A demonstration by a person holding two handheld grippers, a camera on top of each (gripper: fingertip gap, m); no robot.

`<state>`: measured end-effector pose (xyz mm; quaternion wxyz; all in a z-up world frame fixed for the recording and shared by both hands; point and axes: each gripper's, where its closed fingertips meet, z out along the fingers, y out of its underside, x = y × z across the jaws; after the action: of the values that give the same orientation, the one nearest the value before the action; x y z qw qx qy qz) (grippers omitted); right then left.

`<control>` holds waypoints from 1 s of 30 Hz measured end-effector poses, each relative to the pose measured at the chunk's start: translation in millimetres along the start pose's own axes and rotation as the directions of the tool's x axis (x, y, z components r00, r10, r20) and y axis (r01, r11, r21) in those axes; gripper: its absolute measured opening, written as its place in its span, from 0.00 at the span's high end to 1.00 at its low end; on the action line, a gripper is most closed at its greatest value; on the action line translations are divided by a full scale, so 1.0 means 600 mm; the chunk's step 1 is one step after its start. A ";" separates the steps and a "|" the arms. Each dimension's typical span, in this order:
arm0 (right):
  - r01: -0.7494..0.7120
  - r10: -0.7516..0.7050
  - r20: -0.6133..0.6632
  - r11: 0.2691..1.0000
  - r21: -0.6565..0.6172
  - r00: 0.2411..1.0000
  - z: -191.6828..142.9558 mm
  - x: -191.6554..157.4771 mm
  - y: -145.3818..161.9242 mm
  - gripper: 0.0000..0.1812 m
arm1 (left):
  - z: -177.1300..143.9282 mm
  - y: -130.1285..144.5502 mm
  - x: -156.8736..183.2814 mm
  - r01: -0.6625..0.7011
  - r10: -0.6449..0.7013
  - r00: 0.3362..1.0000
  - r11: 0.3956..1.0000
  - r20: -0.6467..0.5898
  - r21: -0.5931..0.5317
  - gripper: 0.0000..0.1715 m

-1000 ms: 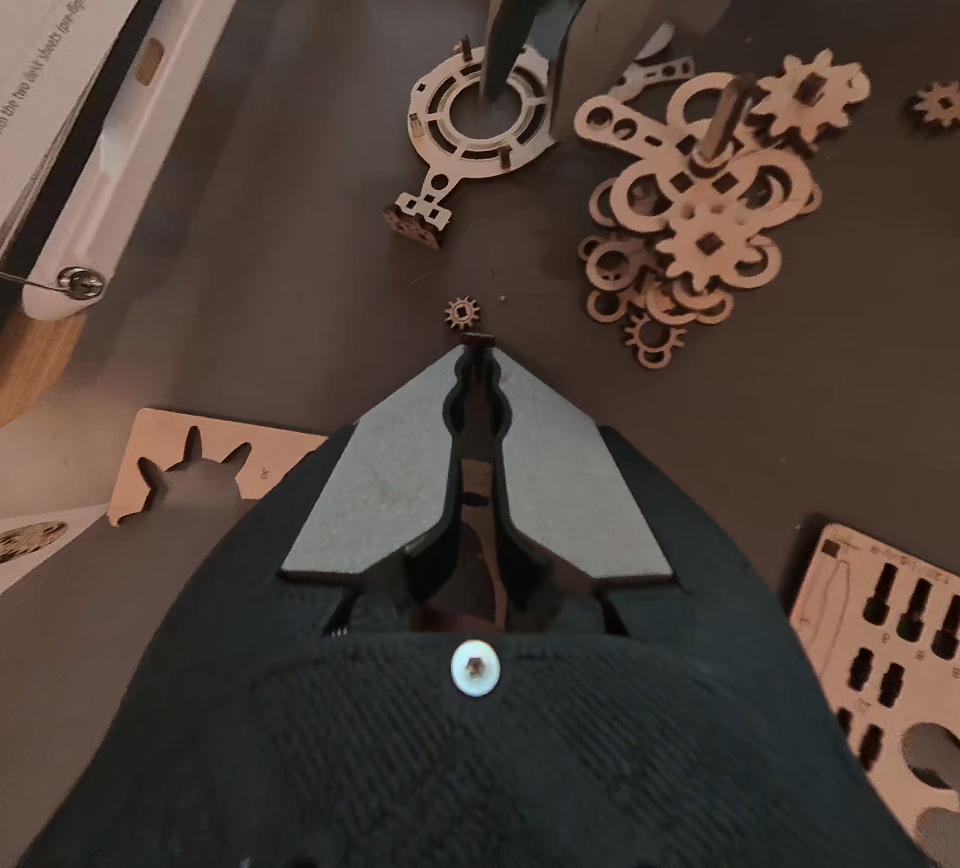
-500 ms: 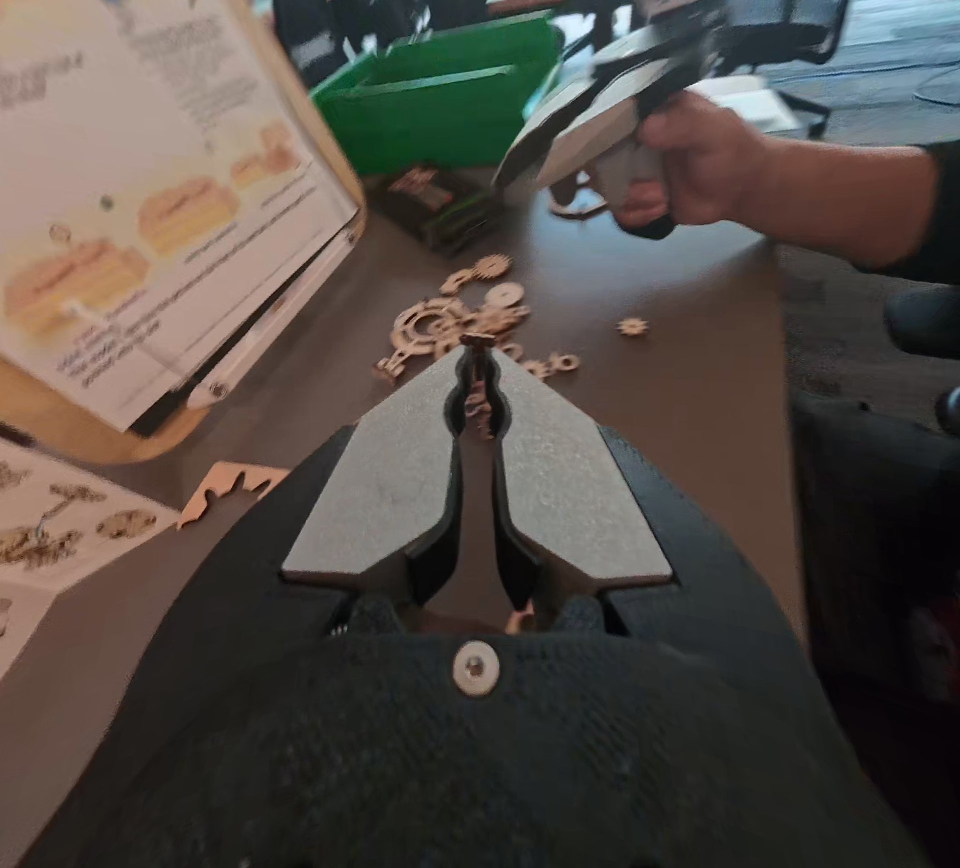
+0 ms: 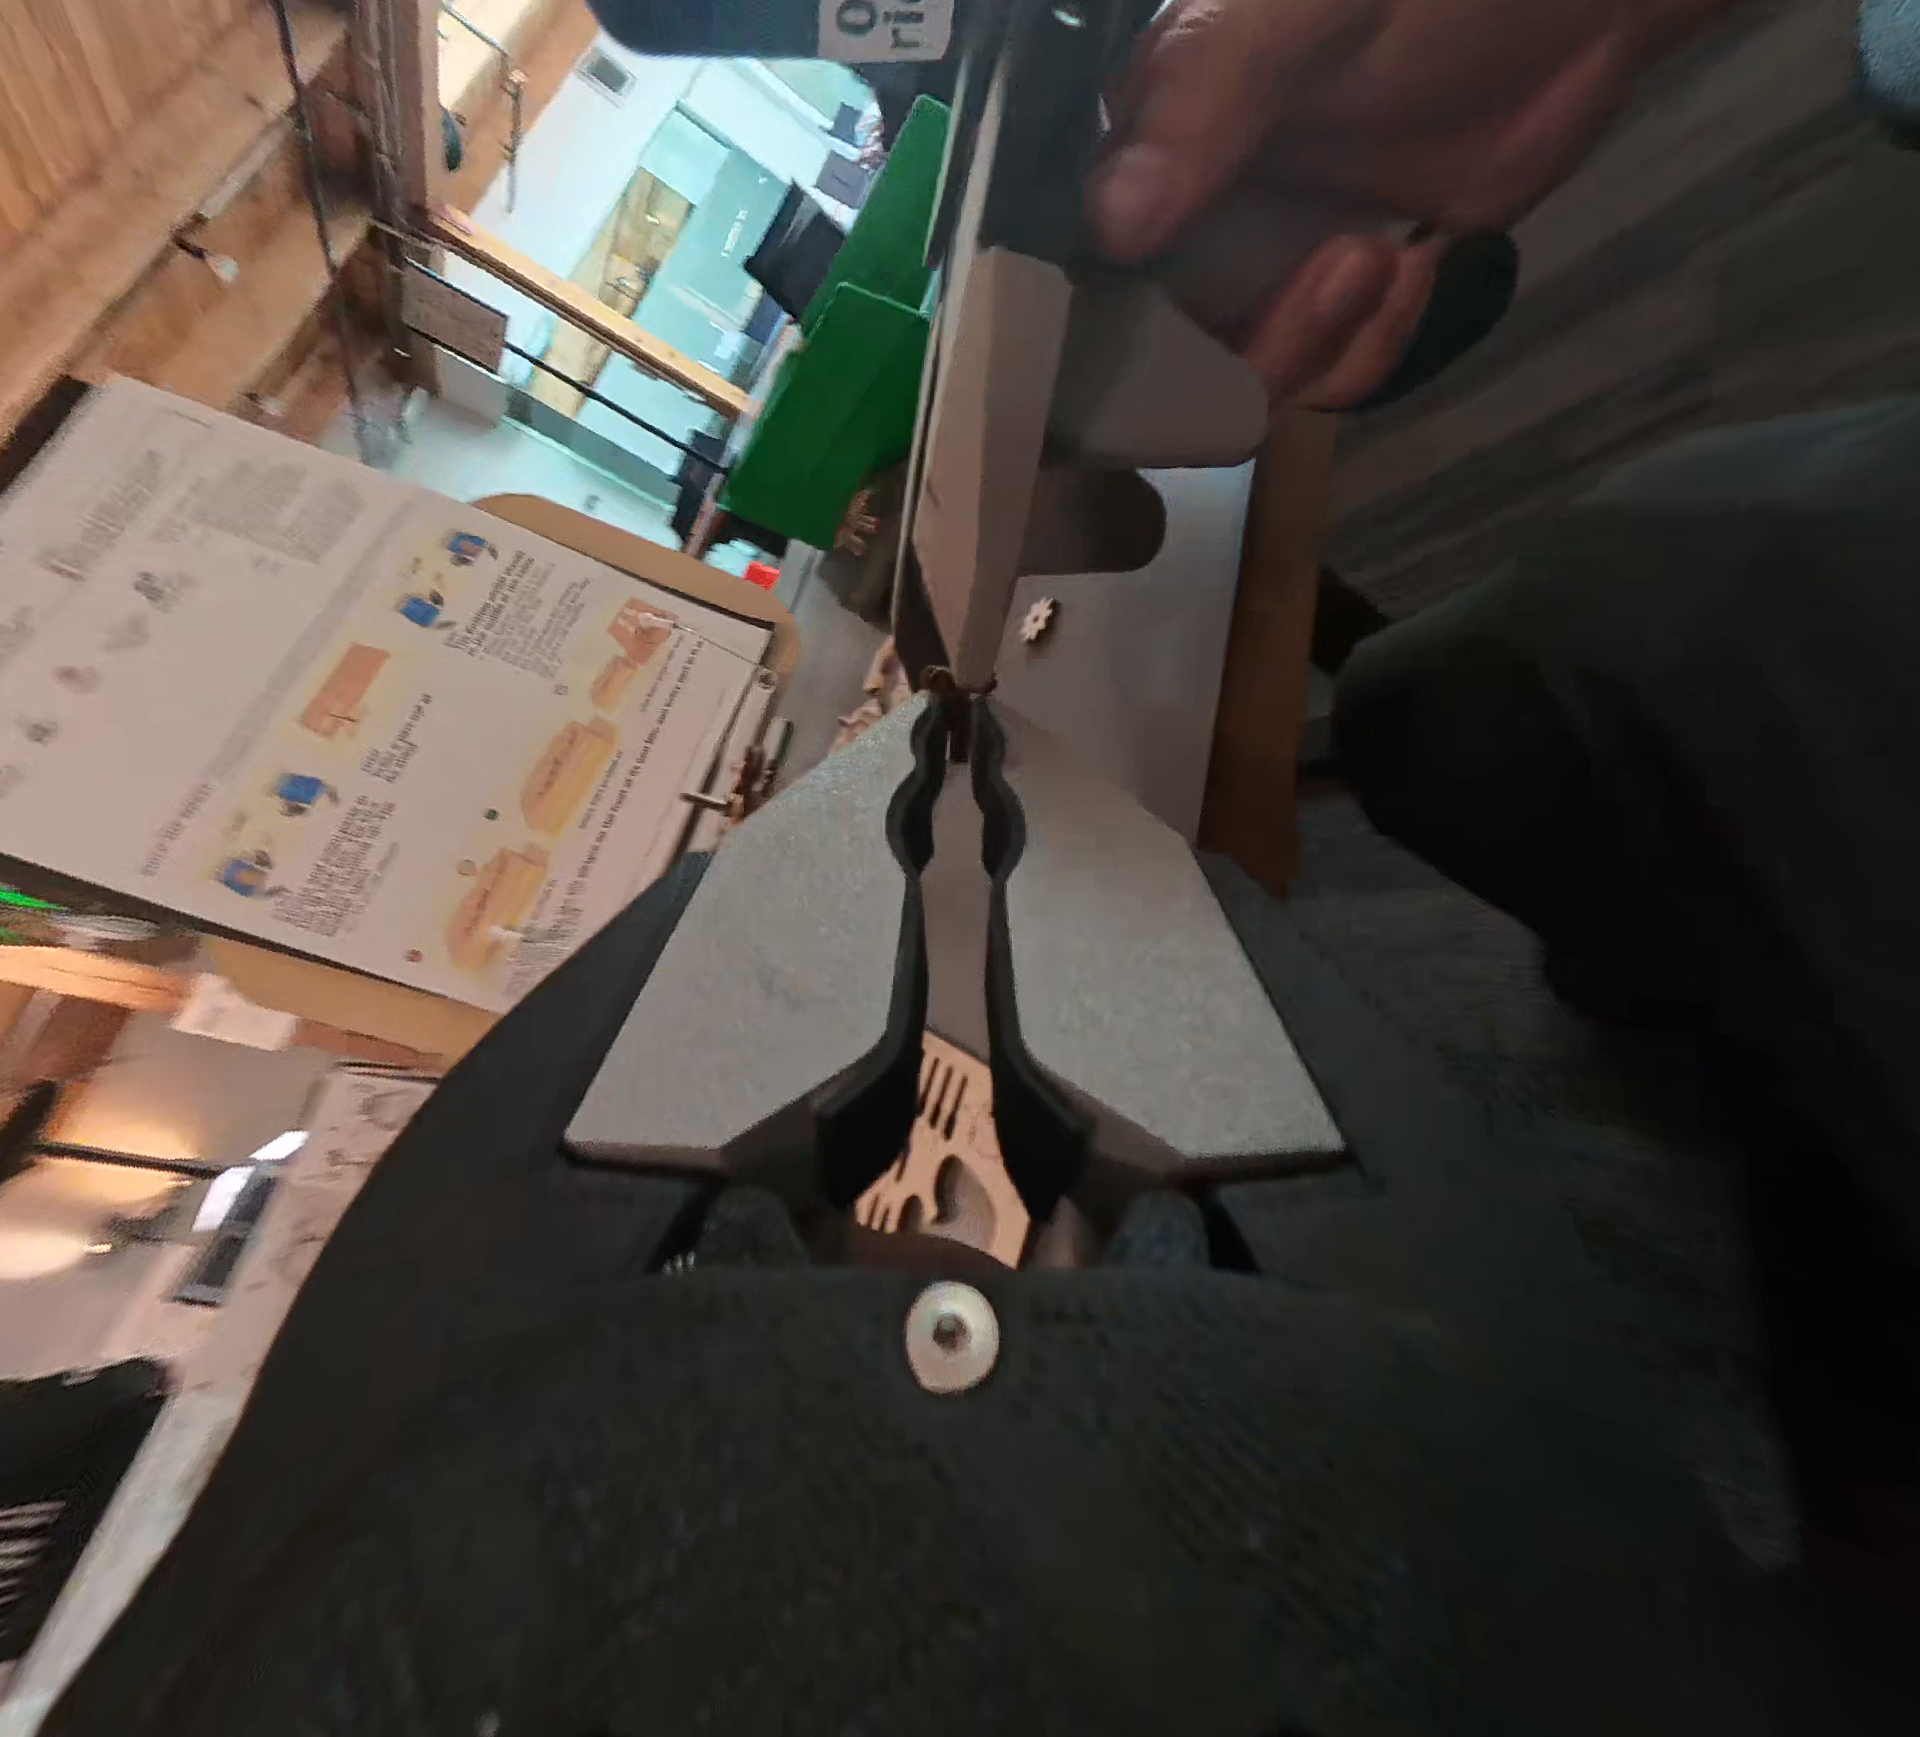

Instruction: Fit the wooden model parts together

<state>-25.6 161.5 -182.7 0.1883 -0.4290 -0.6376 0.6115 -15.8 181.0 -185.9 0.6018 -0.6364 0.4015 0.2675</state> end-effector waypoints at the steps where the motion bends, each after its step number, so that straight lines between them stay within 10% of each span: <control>1: 0.002 -0.002 -0.008 1.000 -0.001 1.000 0.002 0.001 0.002 0.86 | -0.002 0.001 -0.001 -0.048 0.048 0.998 0.999 0.030 -0.005 1.00; 15: -0.049 0.050 -0.019 0.998 0.039 0.999 0.011 0.031 0.013 0.96 | 0.007 0.036 0.011 -0.182 0.188 0.974 0.982 0.124 -0.054 0.99; 30: -0.081 0.099 -0.162 0.990 0.113 0.982 -0.018 0.082 -0.002 0.98 | 0.017 0.075 -0.014 0.166 -0.152 0.981 0.979 0.118 -0.120 1.00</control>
<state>-45.1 206.7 -193.9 0.2359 -0.4966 -0.5662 0.6141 -56.5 194.7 -205.3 0.5999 -0.6886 0.2977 0.2780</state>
